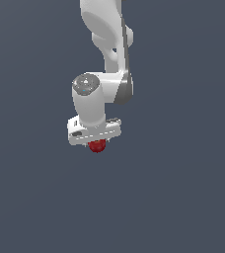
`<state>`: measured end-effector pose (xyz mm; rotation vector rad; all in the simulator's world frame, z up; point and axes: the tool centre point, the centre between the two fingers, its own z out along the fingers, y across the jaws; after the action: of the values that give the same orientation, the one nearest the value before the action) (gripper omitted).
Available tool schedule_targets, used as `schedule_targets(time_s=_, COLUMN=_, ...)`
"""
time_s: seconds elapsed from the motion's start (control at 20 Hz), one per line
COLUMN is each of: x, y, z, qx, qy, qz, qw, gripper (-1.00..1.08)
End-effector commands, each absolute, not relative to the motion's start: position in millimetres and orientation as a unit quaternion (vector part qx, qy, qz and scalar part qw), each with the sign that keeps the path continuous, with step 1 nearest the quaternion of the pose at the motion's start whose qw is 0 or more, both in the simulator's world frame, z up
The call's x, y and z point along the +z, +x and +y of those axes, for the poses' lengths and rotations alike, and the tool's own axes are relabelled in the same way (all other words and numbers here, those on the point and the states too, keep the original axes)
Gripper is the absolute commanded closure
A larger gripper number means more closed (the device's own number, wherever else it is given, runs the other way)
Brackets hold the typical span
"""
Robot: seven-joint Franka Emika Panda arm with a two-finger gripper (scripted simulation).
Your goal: Pick up the object and move it to a goal position.
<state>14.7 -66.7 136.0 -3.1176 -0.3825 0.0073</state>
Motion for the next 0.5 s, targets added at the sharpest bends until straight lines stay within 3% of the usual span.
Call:
schedule_targets(time_s=0.0, x=164.7, y=8.9, z=-69.7, qx=0.0, qy=-0.993, qz=-0.122, qw=0.0, gripper=1.08)
schedule_targets(time_s=0.45, x=257.8, y=-12.2, z=-79.9, qx=0.0, qy=-0.993, qz=-0.122, qw=0.0, gripper=1.08)
